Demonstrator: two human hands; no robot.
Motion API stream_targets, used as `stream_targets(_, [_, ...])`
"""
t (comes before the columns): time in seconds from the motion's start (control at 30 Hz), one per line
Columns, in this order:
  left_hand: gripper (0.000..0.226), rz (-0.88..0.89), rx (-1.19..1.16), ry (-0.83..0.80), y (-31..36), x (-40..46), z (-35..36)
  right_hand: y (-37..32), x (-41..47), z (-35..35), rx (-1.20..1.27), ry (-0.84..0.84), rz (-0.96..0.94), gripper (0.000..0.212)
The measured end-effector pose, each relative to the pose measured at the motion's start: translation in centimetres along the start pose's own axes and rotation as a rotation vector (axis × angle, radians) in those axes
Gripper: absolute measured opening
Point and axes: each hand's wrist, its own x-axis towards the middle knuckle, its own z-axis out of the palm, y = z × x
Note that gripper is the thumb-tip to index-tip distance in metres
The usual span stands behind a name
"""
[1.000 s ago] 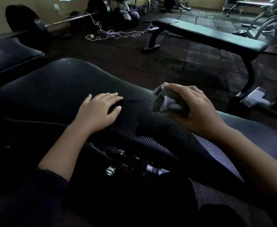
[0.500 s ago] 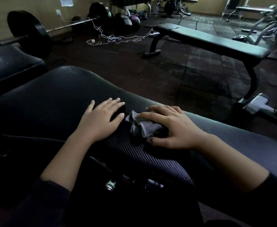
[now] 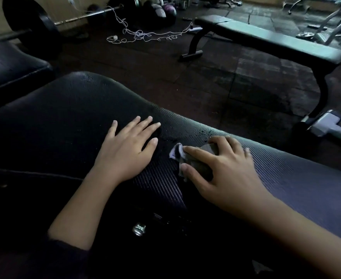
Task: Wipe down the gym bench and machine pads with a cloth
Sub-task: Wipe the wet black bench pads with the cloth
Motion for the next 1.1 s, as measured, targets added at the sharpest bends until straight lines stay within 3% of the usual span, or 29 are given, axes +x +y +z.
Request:
stream_targets(0.07, [0.05,-0.006,0.003,-0.004,0.0,0.1,0.0,1.1,1.0,0.3,0.067,0.044,-0.081,0.048])
stream_targets(0.2, [0.05,-0.001,0.0,-0.002,-0.1,-0.1,-0.1,3.3,2.7,-1.4,0.123,-0.116,-0.323,0.056])
stream_targets(0.27, [0.05,-0.005,-0.001,-0.003,0.0,-0.1,-0.2,3.3,2.6,-2.0,0.134,-0.127,-0.22,0.07])
stream_targets(0.37, [0.051,-0.005,0.002,0.0,0.0,-0.1,-0.1,2.0,1.7,-0.9,0.157,-0.077,-0.066,0.073])
stream_targets(0.53, [0.056,-0.05,-0.018,0.033,-0.3,0.2,0.4,2.1,2.3,1.5,0.084,0.018,-0.295,0.055])
stream_targets(0.73, [0.068,-0.124,-0.057,0.066,-0.3,0.1,0.4,0.8,7.9,2.7,0.118,0.024,-0.517,0.058])
stream_targets(0.83, [0.07,-0.137,-0.02,0.043,-0.3,0.1,0.3,1.3,11.8,2.7,0.142,0.012,-0.468,0.055])
stream_targets(0.93, [0.083,-0.123,0.088,0.025,-0.3,0.0,0.3,4.2,14.1,2.3,0.231,-0.023,-0.299,0.045])
stream_targets(1.1, [0.085,-0.112,0.111,0.034,-0.2,-0.1,0.4,8.8,9.7,1.4,0.162,-0.005,-0.231,0.048])
